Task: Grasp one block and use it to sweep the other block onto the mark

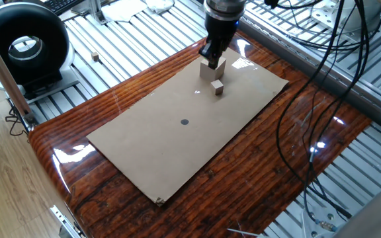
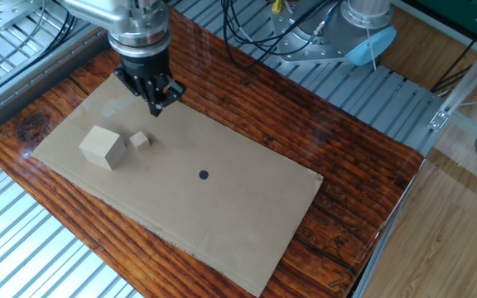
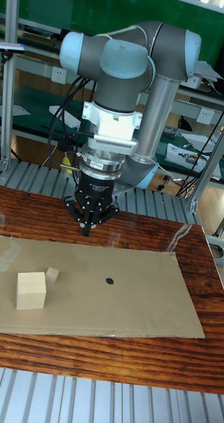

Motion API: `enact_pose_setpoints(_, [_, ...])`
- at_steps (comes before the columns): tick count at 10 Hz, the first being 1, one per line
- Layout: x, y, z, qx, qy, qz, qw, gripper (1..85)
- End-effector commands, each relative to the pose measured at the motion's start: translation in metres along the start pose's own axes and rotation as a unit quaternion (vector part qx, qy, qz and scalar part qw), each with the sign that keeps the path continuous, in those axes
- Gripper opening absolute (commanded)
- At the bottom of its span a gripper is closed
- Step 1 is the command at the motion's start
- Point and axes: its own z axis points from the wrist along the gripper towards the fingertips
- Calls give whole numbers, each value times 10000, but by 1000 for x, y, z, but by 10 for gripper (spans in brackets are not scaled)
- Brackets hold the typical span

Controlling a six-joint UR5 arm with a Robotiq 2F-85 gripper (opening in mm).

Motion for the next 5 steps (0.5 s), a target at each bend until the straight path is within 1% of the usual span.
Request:
enact_pose_setpoints(1, [-7,-3,-1,30,-134,301,9995,20])
enact_pose_setpoints(2, [-19,2,5,-145,-373,-65,9992,300])
enact_pose_setpoints(3, [-22,6,10,-277,-383,-198,9987,370])
enact_pose_setpoints(4, [-20,-1,14,-211,-291,-253,9990,413])
enact_pose_setpoints(5, [-22,-14,16,-42,-269,-618,9977,507])
